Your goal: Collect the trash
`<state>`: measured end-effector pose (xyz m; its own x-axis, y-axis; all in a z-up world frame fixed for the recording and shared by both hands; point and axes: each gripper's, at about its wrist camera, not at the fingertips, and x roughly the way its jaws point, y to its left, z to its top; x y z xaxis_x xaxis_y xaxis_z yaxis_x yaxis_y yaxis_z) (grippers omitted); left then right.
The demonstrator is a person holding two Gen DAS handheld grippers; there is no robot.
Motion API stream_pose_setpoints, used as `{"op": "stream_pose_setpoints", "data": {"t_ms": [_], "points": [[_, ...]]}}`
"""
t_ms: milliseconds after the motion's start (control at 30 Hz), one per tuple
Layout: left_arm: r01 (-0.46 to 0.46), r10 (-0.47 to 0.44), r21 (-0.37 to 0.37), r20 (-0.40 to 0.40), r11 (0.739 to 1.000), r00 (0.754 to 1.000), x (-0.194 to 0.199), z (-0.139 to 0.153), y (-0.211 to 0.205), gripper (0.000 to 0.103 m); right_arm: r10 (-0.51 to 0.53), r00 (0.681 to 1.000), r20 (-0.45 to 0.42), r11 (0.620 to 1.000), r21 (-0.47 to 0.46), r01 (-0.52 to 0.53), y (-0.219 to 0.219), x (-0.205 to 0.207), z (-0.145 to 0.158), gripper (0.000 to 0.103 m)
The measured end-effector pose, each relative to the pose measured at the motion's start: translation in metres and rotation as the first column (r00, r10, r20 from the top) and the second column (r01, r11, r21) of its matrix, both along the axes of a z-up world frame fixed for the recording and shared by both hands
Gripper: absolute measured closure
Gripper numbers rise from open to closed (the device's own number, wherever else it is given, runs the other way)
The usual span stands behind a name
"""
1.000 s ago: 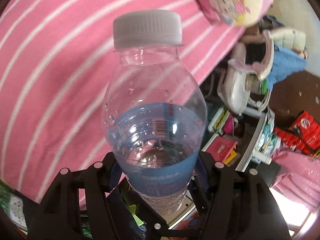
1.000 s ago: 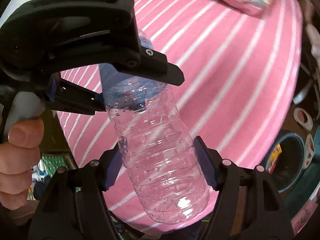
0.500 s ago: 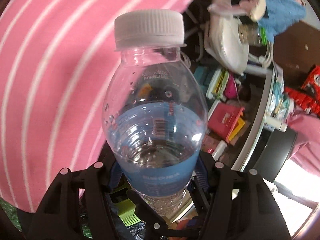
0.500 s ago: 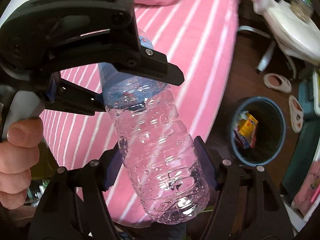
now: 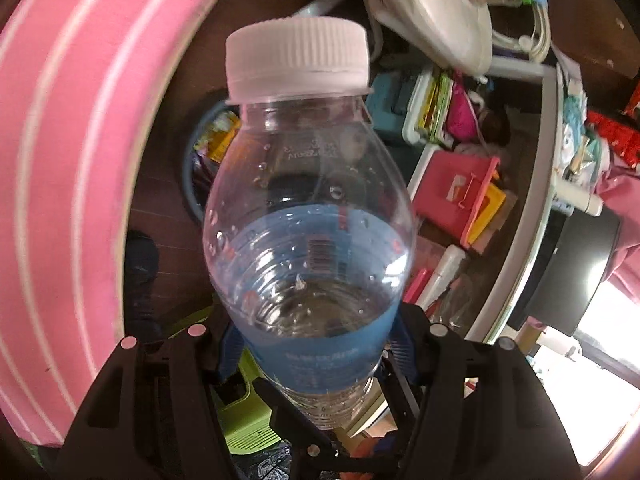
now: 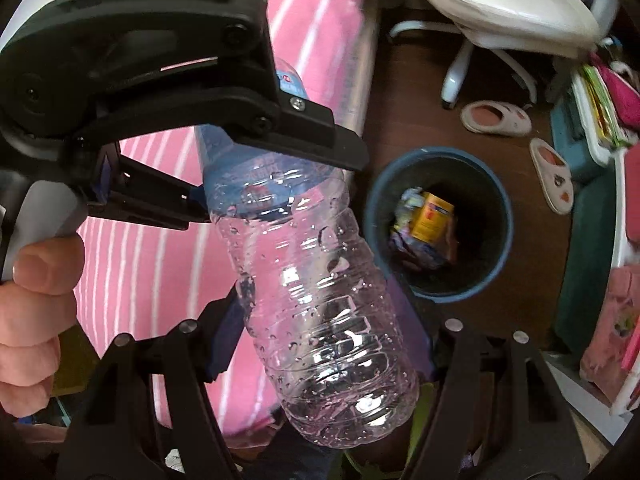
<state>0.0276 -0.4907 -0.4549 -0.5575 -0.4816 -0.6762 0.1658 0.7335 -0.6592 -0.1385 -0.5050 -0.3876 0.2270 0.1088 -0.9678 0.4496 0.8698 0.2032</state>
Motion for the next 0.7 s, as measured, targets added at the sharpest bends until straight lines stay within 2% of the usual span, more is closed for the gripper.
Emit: {"op": "stream_pose_setpoints", "data": {"t_ms": [267, 300, 333, 400, 433, 567, 700], "points": [[0.091, -0.091, -0.011, -0.027, 0.996, 0.995, -0.023, -0.045, -0.072, 0.042, -0.049, 0.998, -0.025, 0.998, -0.026, 0.048, -0.051, -0.028, -0.029, 0.033], [0.103, -0.103, -0.002, -0.022, 0.995, 0.994, -0.024, -0.053, -0.082, 0.033, -0.05, 0.998, -0.047, 0.998, -0.051, 0.048, -0.06, -0.03, -0.039, 0.032], [0.109, -0.109, 0.02, 0.013, 0.994, 0.994, -0.022, -0.06, -0.089, 0.016, -0.051, 0.996, -0.071, 0.996, -0.074, 0.046, -0.065, -0.03, -0.048, 0.032], [0.106, -0.108, 0.041, 0.071, 0.994, 0.992, -0.017, -0.068, -0.097, 0.012, -0.061, 0.992, -0.108, 0.991, -0.126, 0.047, -0.077, -0.033, -0.065, 0.026], [0.118, -0.121, 0.048, 0.068, 0.992, 0.99, -0.017, -0.073, -0.101, 0.012, -0.065, 0.991, -0.115, 0.99, -0.133, 0.05, -0.081, -0.036, -0.07, 0.025], [0.129, -0.137, 0.075, 0.11, 0.989, 0.984, -0.019, -0.067, -0.092, 0.012, -0.117, 0.989, -0.096, 0.988, -0.107, 0.107, -0.093, -0.052, -0.068, 0.025], [0.139, -0.152, 0.094, 0.149, 0.986, 0.977, -0.03, -0.05, -0.058, 0.012, -0.11, 0.992, -0.059, 0.988, -0.114, 0.103, -0.079, -0.07, -0.047, 0.023]]}}
